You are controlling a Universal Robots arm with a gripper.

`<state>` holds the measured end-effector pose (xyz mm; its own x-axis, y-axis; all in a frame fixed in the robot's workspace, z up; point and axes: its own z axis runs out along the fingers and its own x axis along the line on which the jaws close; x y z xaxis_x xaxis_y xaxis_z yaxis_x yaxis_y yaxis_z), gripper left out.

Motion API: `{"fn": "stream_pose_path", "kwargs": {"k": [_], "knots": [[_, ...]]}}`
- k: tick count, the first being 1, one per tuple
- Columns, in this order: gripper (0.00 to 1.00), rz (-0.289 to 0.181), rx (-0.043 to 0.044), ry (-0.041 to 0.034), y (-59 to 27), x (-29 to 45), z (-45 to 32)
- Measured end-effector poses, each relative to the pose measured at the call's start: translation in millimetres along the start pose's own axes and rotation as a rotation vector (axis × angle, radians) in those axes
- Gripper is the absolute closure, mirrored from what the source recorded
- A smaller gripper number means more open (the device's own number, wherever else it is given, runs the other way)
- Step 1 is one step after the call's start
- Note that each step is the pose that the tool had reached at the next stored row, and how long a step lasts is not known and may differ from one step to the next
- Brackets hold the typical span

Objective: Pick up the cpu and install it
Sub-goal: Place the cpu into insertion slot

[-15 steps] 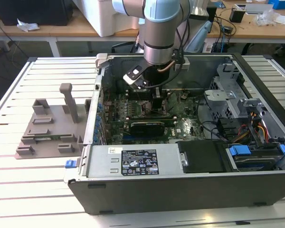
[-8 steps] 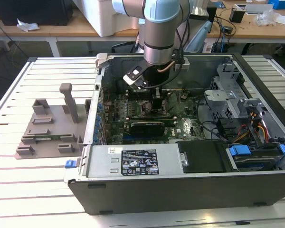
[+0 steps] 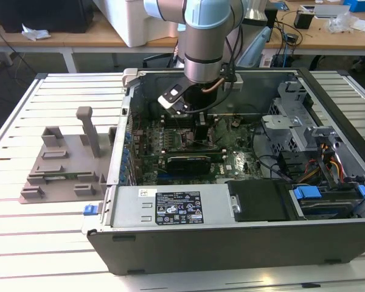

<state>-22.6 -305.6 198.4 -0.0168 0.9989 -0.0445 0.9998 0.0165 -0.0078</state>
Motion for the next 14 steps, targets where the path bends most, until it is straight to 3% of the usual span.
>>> {"fn": "stream_pose_path", "kwargs": {"k": [6,12,14], "knots": [[0.38,-0.008,0.0000,-0.0004,3.9,2.9,-0.7],[0.38,-0.008,-0.0001,-0.0005,3.9,2.5,-10.5],[0.46,-0.009,-0.0001,-0.0005,3.9,2.4,-12.9]]}}
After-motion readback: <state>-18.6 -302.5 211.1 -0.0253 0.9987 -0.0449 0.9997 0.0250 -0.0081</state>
